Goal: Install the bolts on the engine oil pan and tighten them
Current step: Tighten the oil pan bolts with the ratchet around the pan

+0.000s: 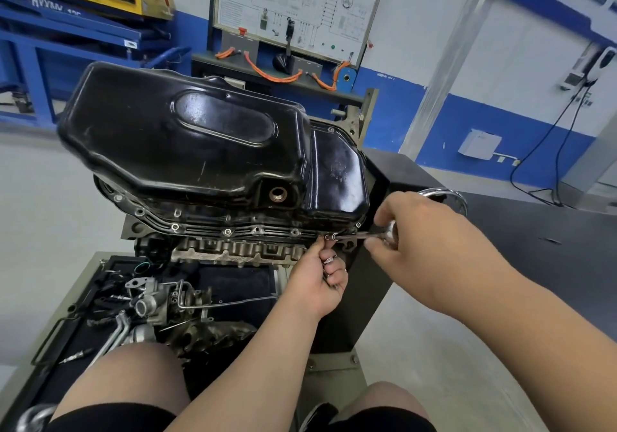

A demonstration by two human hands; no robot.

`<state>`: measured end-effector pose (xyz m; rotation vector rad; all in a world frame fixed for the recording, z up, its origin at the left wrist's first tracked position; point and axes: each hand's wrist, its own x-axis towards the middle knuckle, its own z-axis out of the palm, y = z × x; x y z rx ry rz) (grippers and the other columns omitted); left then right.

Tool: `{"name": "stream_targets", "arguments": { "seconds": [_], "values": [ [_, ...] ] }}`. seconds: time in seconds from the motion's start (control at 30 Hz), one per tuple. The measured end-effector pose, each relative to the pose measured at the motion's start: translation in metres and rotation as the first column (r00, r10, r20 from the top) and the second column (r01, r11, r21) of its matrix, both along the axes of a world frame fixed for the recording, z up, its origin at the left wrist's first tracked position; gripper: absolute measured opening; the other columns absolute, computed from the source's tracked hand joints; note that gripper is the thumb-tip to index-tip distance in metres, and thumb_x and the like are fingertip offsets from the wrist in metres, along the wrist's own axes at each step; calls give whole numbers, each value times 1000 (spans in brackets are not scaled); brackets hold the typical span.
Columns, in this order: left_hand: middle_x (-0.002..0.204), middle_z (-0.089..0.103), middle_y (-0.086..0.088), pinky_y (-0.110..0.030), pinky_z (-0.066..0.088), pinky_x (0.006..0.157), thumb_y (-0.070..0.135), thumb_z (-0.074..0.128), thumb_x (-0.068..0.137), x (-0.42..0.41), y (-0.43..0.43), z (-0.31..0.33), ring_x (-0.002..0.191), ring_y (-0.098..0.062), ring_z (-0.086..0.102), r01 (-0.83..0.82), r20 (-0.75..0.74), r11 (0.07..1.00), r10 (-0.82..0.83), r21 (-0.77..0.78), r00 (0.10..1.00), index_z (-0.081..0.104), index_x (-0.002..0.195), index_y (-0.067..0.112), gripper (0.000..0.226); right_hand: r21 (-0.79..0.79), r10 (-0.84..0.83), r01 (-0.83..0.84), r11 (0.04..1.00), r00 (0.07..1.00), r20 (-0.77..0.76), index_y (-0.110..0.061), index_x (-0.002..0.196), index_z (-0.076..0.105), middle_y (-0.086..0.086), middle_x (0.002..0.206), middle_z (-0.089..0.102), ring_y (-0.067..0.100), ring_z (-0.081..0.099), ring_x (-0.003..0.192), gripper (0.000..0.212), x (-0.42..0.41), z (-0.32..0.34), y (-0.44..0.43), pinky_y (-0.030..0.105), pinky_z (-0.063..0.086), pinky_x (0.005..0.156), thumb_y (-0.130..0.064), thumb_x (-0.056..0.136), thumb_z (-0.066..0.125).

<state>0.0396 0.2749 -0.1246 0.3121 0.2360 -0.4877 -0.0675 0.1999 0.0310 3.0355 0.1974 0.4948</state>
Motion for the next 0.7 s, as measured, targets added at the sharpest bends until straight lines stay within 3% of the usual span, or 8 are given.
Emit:
{"name": "stream_targets", "arguments": {
  "seconds": [0.07,0.1,0.23,0.3,0.4,0.53,0.7],
  "values": [
    [50,34,11,-14,18,30,33,48,98,1,0,1,34,-3,28,7,-5,1000,-7,-22,1000,56,80,15,27,-7,34,-34,999,998,-44,-30,95,47,-15,78,40,8,45,69,8,-1,1,0,20,31,52,-36,92,51],
    [50,34,11,-14,18,30,33,48,98,1,0,1,34,-3,29,7,-5,1000,-7,-25,1000,56,79,15,27,-49,25,-26,998,1000,-18,-28,90,47,-14,75,41,9,45,66,11,0,0,0,22,31,51,-38,93,49],
    [51,34,10,-14,17,31,32,47,99,2,0,3,35,-4,28,10,-5,1000,-10,-9,1000,52,77,15,28,-149,-72,88,985,991,109,-23,64,37,-6,61,46,9,42,53,45,4,0,1,24,25,44,-58,91,36],
    [50,34,10,-14,18,31,31,47,99,3,0,3,34,-4,28,13,-9,1000,-13,-13,1000,50,74,16,30,-77,-64,68,995,996,65,-21,71,43,-9,67,48,10,46,58,41,6,2,0,25,29,46,-58,89,44],
    [51,34,10,-14,18,31,32,48,99,3,-1,3,34,-4,29,15,-17,1000,-15,-19,1000,49,72,16,32,-36,0,-1,999,1000,-17,-28,92,50,-11,81,50,10,47,68,14,4,5,-2,27,34,54,-42,90,52],
    [51,36,10,-15,19,31,32,48,99,3,-2,1,35,-4,29,8,-2,1000,-8,-1,1000,55,80,15,26,-160,-76,96,982,990,122,-23,65,41,-7,62,45,9,41,52,43,6,4,1,23,25,44,-57,91,39],
    [50,36,11,-14,18,31,32,48,99,5,0,1,35,-3,29,10,-5,1000,-10,-10,1000,54,79,15,27,-140,6,4,990,997,72,-27,84,45,-9,81,48,14,45,67,23,7,2,1,28,29,52,-49,92,46]
  ]
}}
